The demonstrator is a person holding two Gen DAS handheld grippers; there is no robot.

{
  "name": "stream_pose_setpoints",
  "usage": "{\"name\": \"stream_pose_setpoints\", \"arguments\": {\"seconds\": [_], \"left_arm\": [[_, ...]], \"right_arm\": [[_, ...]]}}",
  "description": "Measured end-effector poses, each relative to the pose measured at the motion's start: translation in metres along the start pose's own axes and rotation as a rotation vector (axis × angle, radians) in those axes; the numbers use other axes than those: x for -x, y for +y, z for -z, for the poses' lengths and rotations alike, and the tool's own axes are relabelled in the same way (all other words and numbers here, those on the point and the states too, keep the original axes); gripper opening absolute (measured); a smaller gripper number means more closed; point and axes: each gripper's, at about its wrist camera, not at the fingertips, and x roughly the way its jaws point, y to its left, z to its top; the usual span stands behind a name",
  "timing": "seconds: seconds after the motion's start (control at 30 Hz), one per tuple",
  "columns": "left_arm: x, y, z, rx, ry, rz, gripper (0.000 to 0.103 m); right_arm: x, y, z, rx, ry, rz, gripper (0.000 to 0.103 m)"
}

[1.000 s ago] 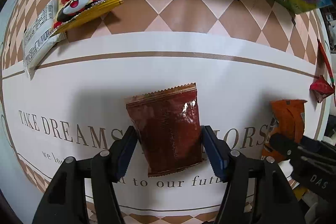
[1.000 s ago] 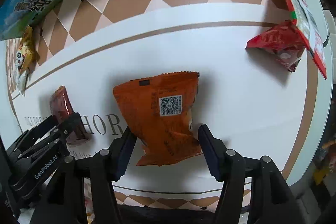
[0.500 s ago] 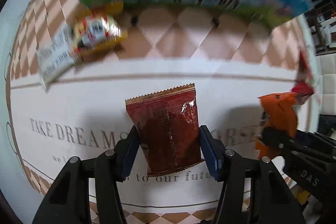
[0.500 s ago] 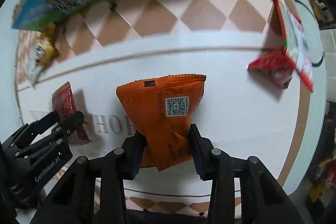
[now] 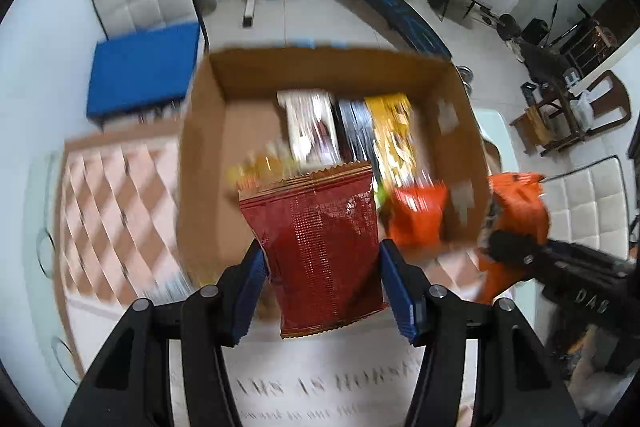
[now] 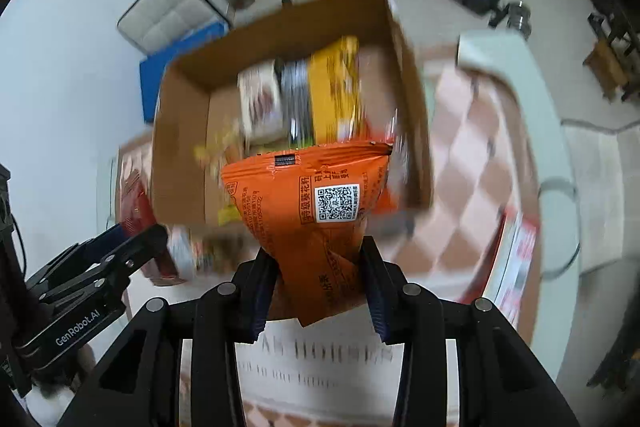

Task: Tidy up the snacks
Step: 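Carry both packets into the box, release them, and lift both tools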

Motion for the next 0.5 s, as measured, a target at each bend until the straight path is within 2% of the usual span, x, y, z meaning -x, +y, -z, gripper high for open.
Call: {"name": "stream_pose_setpoints", "arguments": {"seconds": [0.1, 0.23, 0.5], "left_arm": [[-0.018, 0.011, -0.032, -0.015, 0.015, -0.027, 0.054], [-0.057, 0.023, -0.072, -0.04, 0.078, -0.061, 0.054], [-0.12, 0.041, -0.107, -0.05, 0.201, -0.093, 0.054]], "right_arm": [[-0.011, 0.011, -0.04, 0.001, -0.019, 0.041, 0.043], [-0.041, 0.011, -0.091, -0.01, 0.004, 0.092, 0.043], [-0.092, 0.01, -0.141, -0.058, 0.075, 0.165, 0.043]]}}
